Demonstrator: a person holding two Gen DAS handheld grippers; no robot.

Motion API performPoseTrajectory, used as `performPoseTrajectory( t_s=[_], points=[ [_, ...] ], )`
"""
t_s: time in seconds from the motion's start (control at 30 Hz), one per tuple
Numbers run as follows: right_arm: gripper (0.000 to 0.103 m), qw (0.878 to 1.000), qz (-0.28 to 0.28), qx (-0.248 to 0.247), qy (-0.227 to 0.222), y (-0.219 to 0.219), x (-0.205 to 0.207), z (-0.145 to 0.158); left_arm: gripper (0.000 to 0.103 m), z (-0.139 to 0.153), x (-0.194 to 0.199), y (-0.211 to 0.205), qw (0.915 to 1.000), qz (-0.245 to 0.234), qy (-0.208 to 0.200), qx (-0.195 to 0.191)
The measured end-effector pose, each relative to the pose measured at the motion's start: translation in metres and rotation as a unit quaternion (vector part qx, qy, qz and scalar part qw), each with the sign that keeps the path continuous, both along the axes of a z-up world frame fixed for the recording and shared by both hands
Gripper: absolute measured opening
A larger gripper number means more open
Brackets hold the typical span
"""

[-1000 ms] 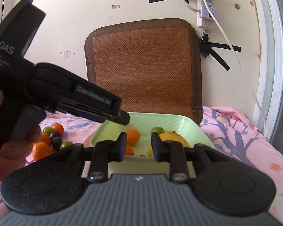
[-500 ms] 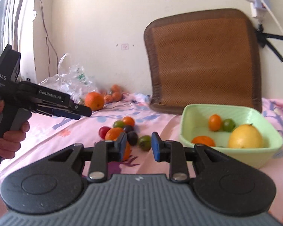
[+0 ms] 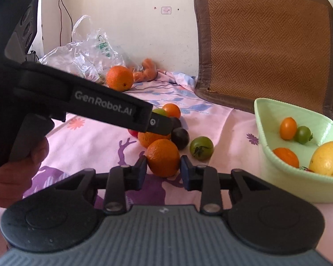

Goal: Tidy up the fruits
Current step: 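Grasp an orange with the right tool while the left tool grasps another orange, then lower both oranges into the green bowl and open both tools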

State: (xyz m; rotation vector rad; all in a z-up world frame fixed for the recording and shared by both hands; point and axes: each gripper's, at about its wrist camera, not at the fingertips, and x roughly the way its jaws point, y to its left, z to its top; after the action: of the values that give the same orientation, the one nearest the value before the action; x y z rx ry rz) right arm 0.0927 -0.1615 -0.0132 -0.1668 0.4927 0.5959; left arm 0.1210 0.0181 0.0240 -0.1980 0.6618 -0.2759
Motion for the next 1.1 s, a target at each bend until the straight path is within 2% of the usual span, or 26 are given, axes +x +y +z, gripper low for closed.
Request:
performPoseTrajectory(
  t_s=[0.13,0.17,0.2,0.3,0.6,0.77,0.83,0.93,1.1],
  points=[
    [0.034,1.0,-0.01,0.009,-0.006,-0.018,-0.02,-0.001,0.046,-0.004,-0.002,-0.015,0.9989,0.006,-0.009,0.045],
    [0.034,1.0,-0.015,0.013,-0.008,-0.023,-0.025,-0.001,0.043,-0.006,-0.001,-0.017,0.9986,0.008,-0.008,0.052],
    [0.034,1.0,-0.019,0.018,-0.008,-0.029,-0.03,-0.002,0.037,-0.009,0.0,-0.019,0.9984,0.009,-0.004,0.056],
    [0.034,0.999,-0.033,0.042,0.005,-0.045,-0.038,-0.004,0.036,-0.009,-0.005,-0.02,0.9983,0.016,-0.01,0.056],
    [0.034,0.994,-0.072,0.075,-0.016,-0.08,-0.065,0.001,0.036,0.002,-0.07,-0.034,0.9982,-0.054,-0.026,0.006],
    [0.034,0.992,-0.098,0.079,-0.013,-0.098,-0.071,-0.003,0.036,-0.004,-0.08,-0.056,0.9958,-0.091,-0.008,0.001],
    [0.034,0.99,-0.115,0.084,-0.018,-0.108,-0.073,-0.002,0.036,-0.003,-0.08,-0.067,0.9946,-0.103,-0.014,0.012],
    [0.034,0.985,-0.139,0.096,-0.045,-0.124,-0.07,0.007,0.036,0.005,-0.067,-0.079,0.9937,-0.11,-0.021,0.008],
    [0.034,0.976,-0.165,0.113,-0.088,-0.139,-0.041,0.023,0.037,0.034,-0.013,-0.098,0.9928,-0.111,-0.046,0.002]
  ],
)
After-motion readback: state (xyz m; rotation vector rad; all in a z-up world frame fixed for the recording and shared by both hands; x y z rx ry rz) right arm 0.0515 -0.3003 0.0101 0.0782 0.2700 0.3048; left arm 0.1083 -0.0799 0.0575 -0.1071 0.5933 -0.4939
